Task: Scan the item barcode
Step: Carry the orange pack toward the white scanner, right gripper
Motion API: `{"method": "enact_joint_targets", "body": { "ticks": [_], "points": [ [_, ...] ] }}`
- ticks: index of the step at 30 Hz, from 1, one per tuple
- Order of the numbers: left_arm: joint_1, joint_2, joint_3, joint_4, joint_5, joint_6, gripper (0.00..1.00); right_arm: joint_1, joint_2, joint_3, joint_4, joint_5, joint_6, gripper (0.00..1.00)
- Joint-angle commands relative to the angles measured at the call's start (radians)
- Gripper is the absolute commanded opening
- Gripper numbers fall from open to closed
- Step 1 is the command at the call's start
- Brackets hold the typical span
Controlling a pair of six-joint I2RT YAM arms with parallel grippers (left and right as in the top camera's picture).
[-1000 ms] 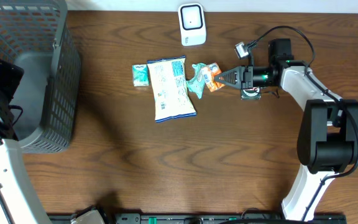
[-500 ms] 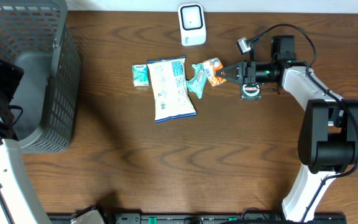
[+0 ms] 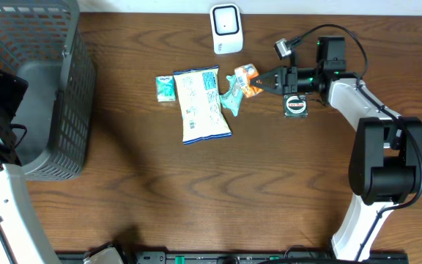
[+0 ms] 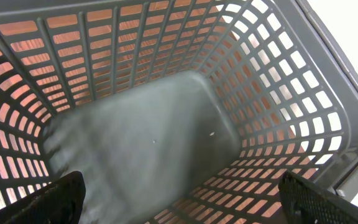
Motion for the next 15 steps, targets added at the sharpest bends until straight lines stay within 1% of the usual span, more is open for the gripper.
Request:
{"method": "enact_joint_targets", "body": {
  "ticks": [1, 7, 15],
  "points": [
    [0.002, 0.004, 0.002, 0.000, -0.009, -0.009, 0.98, 0.032, -0.018, 0.001, 0.003, -0.027, -0.033, 0.01],
    [0.002, 0.004, 0.003, 0.000, -0.009, -0.009, 0.98, 0.069, -0.018, 0.001, 0.024, -0.027, -0.034, 0.01],
    [0.002, 0.004, 0.003, 0.000, -0.009, -0.009, 0.98, 0.083, -0.018, 0.001, 0.039, -0.020, -0.034, 0.01]
  ]
}}
